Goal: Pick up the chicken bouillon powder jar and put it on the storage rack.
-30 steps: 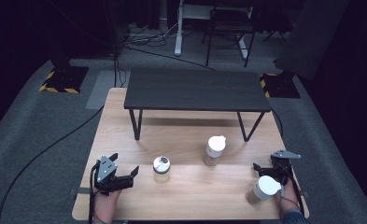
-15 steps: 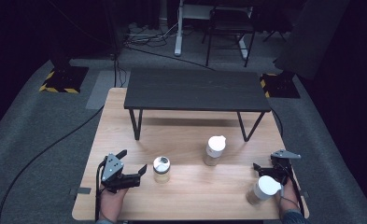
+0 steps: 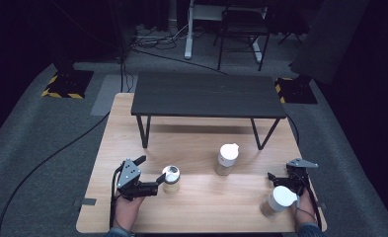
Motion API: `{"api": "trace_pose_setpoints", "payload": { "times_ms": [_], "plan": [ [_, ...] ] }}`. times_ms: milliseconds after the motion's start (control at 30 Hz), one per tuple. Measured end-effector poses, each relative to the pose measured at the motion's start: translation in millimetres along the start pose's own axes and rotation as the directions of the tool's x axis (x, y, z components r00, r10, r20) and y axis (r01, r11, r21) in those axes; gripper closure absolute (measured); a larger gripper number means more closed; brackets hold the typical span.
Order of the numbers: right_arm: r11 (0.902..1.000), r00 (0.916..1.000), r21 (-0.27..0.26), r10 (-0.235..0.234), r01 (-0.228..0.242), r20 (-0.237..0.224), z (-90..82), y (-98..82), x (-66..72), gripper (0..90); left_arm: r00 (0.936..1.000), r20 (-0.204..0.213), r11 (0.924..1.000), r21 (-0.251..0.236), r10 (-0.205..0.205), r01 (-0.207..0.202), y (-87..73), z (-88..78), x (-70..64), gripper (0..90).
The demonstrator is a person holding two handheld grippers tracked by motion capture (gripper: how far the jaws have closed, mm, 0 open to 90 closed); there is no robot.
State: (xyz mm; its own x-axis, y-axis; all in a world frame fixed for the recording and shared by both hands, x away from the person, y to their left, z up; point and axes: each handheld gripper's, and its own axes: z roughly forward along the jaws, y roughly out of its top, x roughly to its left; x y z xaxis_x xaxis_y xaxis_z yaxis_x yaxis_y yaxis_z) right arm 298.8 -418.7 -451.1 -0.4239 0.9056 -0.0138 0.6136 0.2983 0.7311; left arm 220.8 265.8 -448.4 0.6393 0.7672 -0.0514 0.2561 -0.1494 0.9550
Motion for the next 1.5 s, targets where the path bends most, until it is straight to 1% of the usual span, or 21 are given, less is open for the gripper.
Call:
{"api": "trace_pose_setpoints", "payload": {
  "times_ms": [100,333,367,467,600,733,833,867,1000,1033,1067,1133,1200,1233,1300,1333,1367,1400,1433,1467,1500],
  "plan": [
    [1.0000,1.0000,0.000,0.001,-0.001,0.001,0.0,0.0,0.1,5.2,0.9998,0.022,0.9999,-0.013,0.003,-0.003,0.3,5.4,-1.7,6.4],
    [1.0000,1.0000,0.000,0.002,-0.002,0.002,0.0,0.1,0.2,5.0,0.9986,0.052,0.9999,-0.012,0.007,-0.007,1.9,12.6,-4.4,7.1],
    [1.0000,1.0000,0.001,0.002,-0.002,0.002,0.0,0.1,0.2,5.0,0.9980,0.062,1.0000,-0.007,0.006,-0.006,2.2,14.6,-5.2,7.4],
    [1.0000,1.0000,0.001,0.002,-0.002,0.002,0.0,0.1,0.3,5.0,0.9974,0.070,0.9999,0.001,0.016,-0.016,1.9,17.7,-7.3,7.4],
    [1.0000,1.0000,0.001,0.002,-0.002,0.002,0.0,0.1,0.2,5.0,0.9967,0.081,0.9997,0.018,0.012,-0.014,0.7,22.3,-8.8,7.0],
    [1.0000,1.0000,0.001,0.002,-0.002,0.002,0.0,0.1,0.2,5.0,0.9965,0.082,0.9987,0.048,0.013,-0.017,-0.6,28.9,-15.3,7.0],
    [1.0000,1.0000,0.001,0.002,-0.002,0.002,0.0,0.1,0.2,5.0,0.9965,0.082,0.9983,0.054,0.017,-0.022,-1.4,30.9,-17.3,7.5],
    [1.0000,1.0000,0.001,0.002,-0.002,0.002,0.0,0.1,0.2,5.0,0.9966,0.080,0.9979,0.059,0.020,-0.025,-2.2,31.5,-18.4,9.5],
    [1.0000,1.0000,0.001,0.002,-0.002,0.002,0.0,0.1,0.2,5.0,0.9973,0.071,0.9969,0.075,0.021,-0.026,-3.0,32.7,-19.4,11.1],
    [1.0000,1.0000,0.001,0.003,-0.003,0.002,0.0,0.1,0.2,5.0,0.9974,0.070,0.9955,0.092,0.016,-0.023,-3.3,34.9,-19.0,11.4],
    [1.0000,1.0000,0.001,0.002,-0.002,0.002,0.0,0.1,0.2,5.0,0.9974,0.070,0.9955,0.092,0.016,-0.023,-3.3,34.9,-19.0,11.7],
    [1.0000,1.0000,0.001,0.003,-0.003,0.002,0.0,0.1,0.2,5.0,0.9972,0.073,0.9927,0.118,0.017,-0.026,-2.7,38.2,-17.9,12.2],
    [1.0000,1.0000,0.001,0.003,-0.003,0.002,0.0,0.1,0.2,5.0,0.9961,0.087,0.9891,0.145,0.010,-0.023,-2.9,42.3,-15.2,12.8],
    [1.0000,1.0000,0.001,0.003,-0.003,0.002,0.0,0.1,0.2,5.0,0.9961,0.087,0.9891,0.145,0.010,-0.023,-2.9,42.3,-15.2,13.2],
    [1.0000,1.0000,0.001,0.003,-0.003,0.002,0.0,0.1,0.3,5.0,0.9956,0.092,0.9852,0.168,0.017,-0.032,-2.0,45.5,-16.0,14.0],
    [1.0000,1.0000,0.001,0.003,-0.003,0.002,0.0,0.1,0.3,5.0,0.9956,0.092,0.9852,0.168,0.017,-0.032,-2.0,45.5,-16.0,14.6],
    [1.0000,1.0000,0.001,0.003,-0.003,0.002,0.0,0.1,0.3,5.0,0.9960,0.085,0.9816,0.186,0.028,-0.043,-1.2,47.5,-18.5,15.5],
    [1.0000,1.0000,0.001,0.003,-0.003,0.002,0.0,0.1,0.3,5.0,0.9960,0.085,0.9816,0.186,0.028,-0.043,-1.2,47.5,-18.5,15.9],
    [1.0000,1.0000,0.001,0.003,-0.003,0.002,0.0,0.1,0.3,5.0,0.9961,0.079,0.9795,0.194,0.039,-0.054,-0.9,48.4,-19.9,15.9],
    [1.0000,1.0000,0.001,0.003,-0.003,0.002,0.0,0.1,0.3,5.0,0.9965,0.073,0.9753,0.214,0.041,-0.056,-1.1,50.6,-21.1,16.3],
    [1.0000,1.0000,0.001,0.003,-0.003,0.002,0.0,0.1,0.3,4.9,0.9962,0.076,0.9739,0.219,0.042,-0.058,-1.8,51.7,-20.6,18.0]
  ]
}}
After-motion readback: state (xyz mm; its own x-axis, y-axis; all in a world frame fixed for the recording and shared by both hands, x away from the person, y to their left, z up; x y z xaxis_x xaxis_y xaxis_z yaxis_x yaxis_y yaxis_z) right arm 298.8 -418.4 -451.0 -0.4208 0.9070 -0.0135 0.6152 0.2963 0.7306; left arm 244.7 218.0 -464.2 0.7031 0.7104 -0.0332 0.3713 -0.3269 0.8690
